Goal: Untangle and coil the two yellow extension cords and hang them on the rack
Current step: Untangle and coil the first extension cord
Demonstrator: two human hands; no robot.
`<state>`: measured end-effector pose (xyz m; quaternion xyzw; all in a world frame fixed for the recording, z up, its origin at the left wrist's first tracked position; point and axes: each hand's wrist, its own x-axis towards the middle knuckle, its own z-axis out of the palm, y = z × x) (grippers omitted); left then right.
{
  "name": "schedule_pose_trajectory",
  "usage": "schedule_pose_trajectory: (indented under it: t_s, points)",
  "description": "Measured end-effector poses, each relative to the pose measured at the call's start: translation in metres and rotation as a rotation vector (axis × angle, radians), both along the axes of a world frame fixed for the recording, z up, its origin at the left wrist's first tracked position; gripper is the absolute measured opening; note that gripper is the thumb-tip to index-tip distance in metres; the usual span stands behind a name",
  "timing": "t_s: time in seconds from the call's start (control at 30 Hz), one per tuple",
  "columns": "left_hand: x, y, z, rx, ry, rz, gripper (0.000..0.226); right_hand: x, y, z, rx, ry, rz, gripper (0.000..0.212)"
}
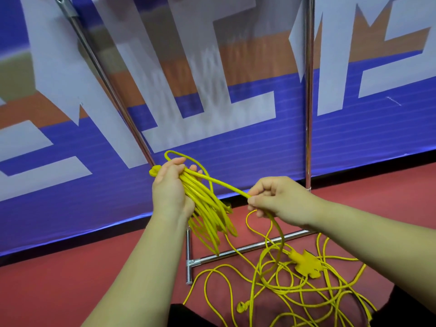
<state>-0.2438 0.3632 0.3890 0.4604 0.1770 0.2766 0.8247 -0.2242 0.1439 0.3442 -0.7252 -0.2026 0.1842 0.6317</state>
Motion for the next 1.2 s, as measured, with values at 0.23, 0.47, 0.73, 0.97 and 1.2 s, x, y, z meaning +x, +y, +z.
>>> schedule_pose_trajectory:
  t_s: [0.23,0.47,0.73,0.97,1.2]
  points:
    - [0.0,-0.002,-0.01,-0.013,0.036,-0.097,0.022,-0.005,0.006,0.01,0.058,0.029,-0.013,0.003]
    - [0.002,0.007,0.002,-0.113,-0.005,-0.122,0.027,-0.01,0.0,0.0,0.042,0.17,0.184,0.023]
    - [0.008,0.046,-0.001,-0.096,-0.03,-0.051,0.033,0.0,-0.029,-0.015,-0.224,0.309,0.304,0.02]
    - [0.006,0.06,-0.003,-0.088,-0.063,-0.094,0.036,0.01,-0.039,-0.031,-0.396,0.273,0.294,0.014]
    - [0.003,0.053,0.0,-0.092,-0.111,-0.162,0.027,0.017,-0.037,-0.053,-0.543,0.381,0.163,0.008]
